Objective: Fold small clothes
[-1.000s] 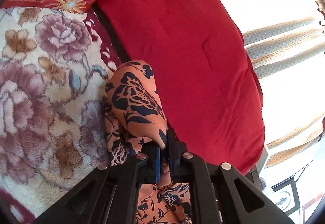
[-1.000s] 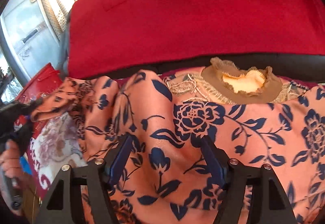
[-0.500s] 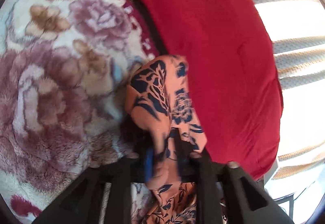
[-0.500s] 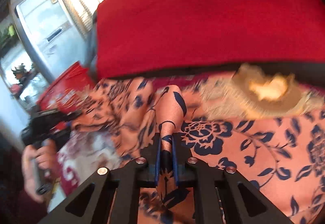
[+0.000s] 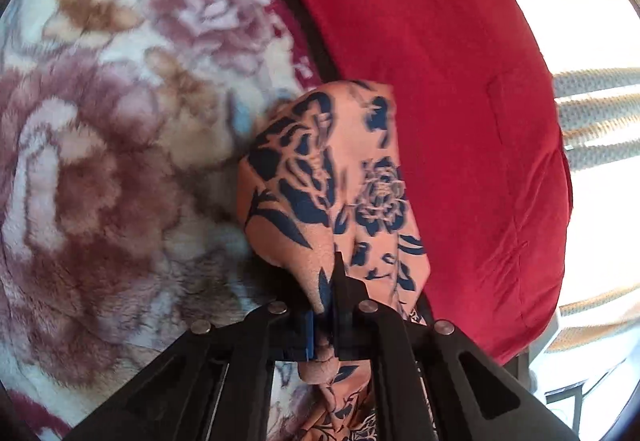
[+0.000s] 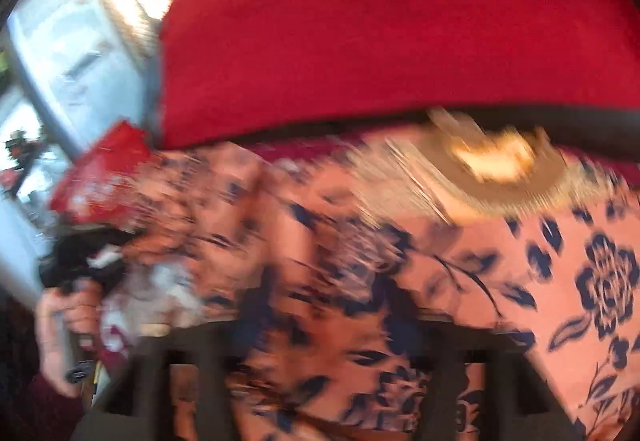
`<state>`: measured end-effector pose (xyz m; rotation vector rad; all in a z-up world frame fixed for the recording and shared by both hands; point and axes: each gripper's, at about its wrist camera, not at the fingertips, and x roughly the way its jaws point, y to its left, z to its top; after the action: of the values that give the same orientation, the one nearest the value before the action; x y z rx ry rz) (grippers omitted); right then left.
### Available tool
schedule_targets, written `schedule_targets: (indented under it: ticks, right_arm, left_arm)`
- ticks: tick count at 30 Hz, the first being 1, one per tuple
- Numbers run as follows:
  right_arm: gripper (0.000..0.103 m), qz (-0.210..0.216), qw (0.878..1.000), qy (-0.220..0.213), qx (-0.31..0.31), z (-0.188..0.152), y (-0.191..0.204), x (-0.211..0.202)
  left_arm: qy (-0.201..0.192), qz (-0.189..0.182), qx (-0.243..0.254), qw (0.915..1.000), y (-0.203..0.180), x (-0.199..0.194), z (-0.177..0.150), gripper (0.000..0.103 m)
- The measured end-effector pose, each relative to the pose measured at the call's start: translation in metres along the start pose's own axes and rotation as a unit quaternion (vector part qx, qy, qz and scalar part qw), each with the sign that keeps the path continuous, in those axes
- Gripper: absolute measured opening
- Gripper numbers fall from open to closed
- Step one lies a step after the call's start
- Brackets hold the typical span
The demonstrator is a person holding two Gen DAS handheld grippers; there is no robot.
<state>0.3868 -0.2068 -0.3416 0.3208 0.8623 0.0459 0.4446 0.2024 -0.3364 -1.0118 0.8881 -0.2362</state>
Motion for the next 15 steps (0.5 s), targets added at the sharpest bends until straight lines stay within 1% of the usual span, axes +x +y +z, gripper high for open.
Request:
schedule_targets:
  ticks: [1, 2, 4, 6, 8, 10, 11, 13, 15]
  right_arm:
    - [0.072, -0.003, 0.999, 0.034, 0.01, -0.003, -0.007, 0.012]
    - [0.07, 0.007, 0.999, 0.041, 0.019, -0.005, -0.012, 0.014]
    - [0.07, 0.026, 0.999, 0.02, 0.038, -0.002, -0.017, 0.0]
    - [0.07, 0.065, 0.997, -0.013, 0.042, 0.004, -0.019, -0.025]
    - [0.07, 0.094, 0.993, -0.042, 0.05, 0.008, -0.025, -0.049]
    - [0.07, 0.138, 0.986, -0.055, 0.077, 0.009, -0.036, -0.062]
    - [0.07, 0.168, 0.979, -0.058, 0.103, 0.009, -0.046, -0.069]
    - [0.07, 0.215, 0.962, -0.064, 0.156, 0.004, -0.067, -0.076]
    - [0.07, 0.244, 0.948, -0.065, 0.194, 0.002, -0.086, -0.079]
  left_arm:
    - [0.002, -0.015, 0.005, 0.9999, -0.007, -0.002, -0.001, 0.005]
    - [0.007, -0.038, 0.01, 0.9992, -0.015, -0.004, -0.004, 0.005]
    - [0.021, -0.075, 0.028, 0.9965, -0.036, -0.007, -0.012, 0.005]
    - [0.041, -0.115, 0.052, 0.9911, -0.062, -0.008, -0.027, 0.005]
    - [0.069, -0.163, 0.065, 0.9821, -0.087, -0.003, -0.045, 0.005]
    - [0.1, -0.206, 0.074, 0.9706, -0.113, 0.004, -0.07, 0.005]
    - [0.117, -0.226, 0.075, 0.9643, -0.124, 0.009, -0.084, 0.005]
    - [0.155, -0.253, 0.075, 0.952, -0.143, 0.02, -0.116, 0.005]
    - [0.205, -0.26, 0.08, 0.9402, -0.161, 0.039, -0.154, 0.005]
